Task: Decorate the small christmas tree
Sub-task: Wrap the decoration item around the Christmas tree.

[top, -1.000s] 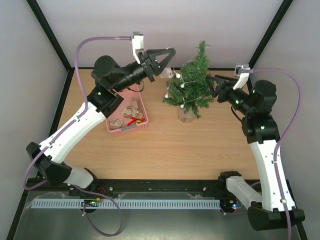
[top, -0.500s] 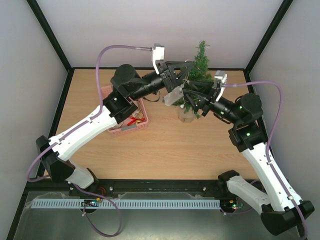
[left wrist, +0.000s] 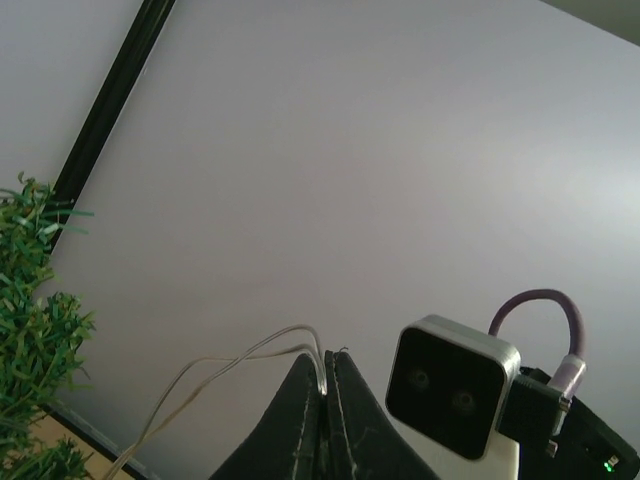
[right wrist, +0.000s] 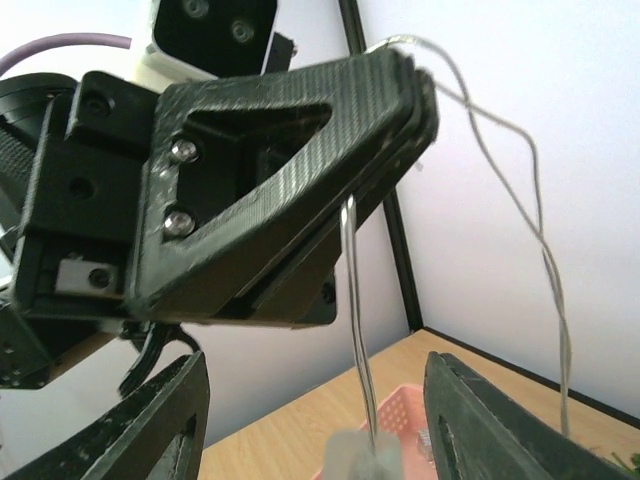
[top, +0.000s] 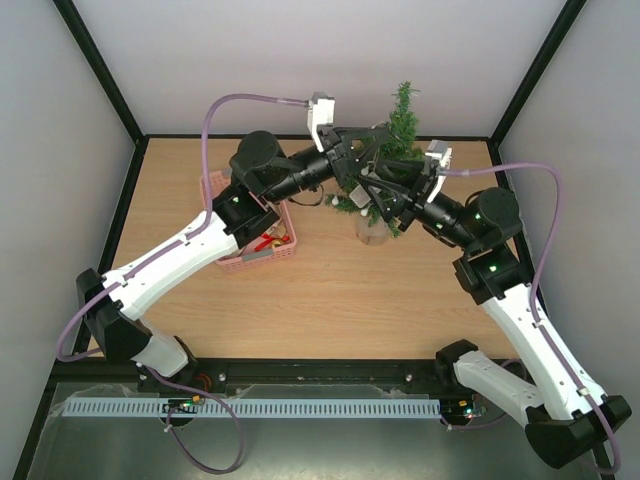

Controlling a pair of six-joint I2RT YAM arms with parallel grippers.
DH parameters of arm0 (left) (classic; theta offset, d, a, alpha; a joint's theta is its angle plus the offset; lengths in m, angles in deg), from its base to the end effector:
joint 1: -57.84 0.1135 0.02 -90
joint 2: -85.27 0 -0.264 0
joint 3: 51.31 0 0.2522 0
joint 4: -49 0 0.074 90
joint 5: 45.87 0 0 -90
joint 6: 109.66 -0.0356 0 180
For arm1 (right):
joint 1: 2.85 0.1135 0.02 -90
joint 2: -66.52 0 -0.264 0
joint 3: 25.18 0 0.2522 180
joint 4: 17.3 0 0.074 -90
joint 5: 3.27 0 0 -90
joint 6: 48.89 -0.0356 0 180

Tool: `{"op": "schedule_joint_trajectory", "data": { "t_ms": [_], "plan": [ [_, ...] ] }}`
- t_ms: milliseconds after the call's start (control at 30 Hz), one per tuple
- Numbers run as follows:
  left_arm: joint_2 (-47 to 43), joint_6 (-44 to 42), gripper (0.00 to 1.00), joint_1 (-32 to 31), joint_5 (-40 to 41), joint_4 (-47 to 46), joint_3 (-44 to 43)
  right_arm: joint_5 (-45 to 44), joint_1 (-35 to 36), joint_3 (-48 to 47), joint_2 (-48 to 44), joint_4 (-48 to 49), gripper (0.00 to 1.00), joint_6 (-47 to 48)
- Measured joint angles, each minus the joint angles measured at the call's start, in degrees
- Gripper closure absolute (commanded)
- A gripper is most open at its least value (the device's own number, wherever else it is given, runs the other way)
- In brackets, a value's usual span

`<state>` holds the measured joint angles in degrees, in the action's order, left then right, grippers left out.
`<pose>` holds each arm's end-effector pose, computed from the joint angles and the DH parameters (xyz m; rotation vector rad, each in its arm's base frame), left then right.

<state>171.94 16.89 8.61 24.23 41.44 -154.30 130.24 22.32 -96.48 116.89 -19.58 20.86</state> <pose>0.2161 -0.2692 0.4914 0.4830 1.2311 -1.4993 0.1541 0.0995 0.4388 -0.7474 1.2183 1.1317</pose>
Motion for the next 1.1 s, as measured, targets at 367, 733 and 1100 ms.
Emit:
{"op": "schedule_joint_trajectory", "data": {
  "t_ms": [367, 733, 1100],
  "plan": [
    [-0.04, 0.37, 0.89, -0.87, -0.28, -0.04, 1.53, -4.98, 0.0, -1.14, 2.49, -0.31, 0.98, 0.96],
    [-2.75, -3.13, 0.52, -1.01, 1.7, 4.26, 2.97, -23.54, 0.09, -0.24, -12.02, -21.75, 0.98, -2.8],
    [-9.22, -16.55, 0.53, -1.01, 10.32, 13.44, 11.82, -48.22, 0.09, 1.07, -14.45, -33.33, 0.98, 1.03]
  ]
}}
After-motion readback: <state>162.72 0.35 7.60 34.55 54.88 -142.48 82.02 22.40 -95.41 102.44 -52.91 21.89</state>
